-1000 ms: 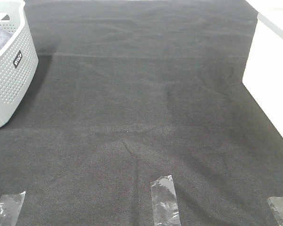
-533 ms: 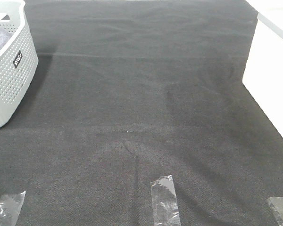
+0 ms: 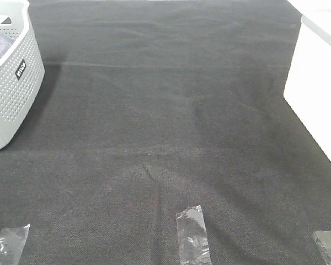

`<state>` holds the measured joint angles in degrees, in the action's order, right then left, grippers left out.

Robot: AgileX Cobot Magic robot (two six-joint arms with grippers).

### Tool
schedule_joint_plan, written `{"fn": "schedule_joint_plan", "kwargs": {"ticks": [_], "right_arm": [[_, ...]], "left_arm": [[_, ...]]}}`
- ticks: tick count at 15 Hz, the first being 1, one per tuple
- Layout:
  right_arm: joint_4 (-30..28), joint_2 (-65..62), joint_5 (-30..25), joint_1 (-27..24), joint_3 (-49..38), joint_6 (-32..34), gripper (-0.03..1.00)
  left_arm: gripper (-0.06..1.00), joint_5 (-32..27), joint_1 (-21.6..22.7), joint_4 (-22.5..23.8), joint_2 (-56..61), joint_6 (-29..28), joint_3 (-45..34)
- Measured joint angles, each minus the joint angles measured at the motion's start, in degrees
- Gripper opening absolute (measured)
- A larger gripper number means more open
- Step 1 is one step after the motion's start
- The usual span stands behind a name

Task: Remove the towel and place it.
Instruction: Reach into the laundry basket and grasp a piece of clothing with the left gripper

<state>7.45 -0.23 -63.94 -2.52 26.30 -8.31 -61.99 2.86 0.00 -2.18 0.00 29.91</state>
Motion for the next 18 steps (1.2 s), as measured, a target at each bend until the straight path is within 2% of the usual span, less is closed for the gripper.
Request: {"fn": "schedule_joint_plan", "kwargs": {"ticks": [18], "right_arm": [[0.0,0.0,0.0,0.0,0.0,0.0,0.76]], "left_arm": [[0.99,0.1,0.0,0.0,0.0,0.0,0.0]]}}
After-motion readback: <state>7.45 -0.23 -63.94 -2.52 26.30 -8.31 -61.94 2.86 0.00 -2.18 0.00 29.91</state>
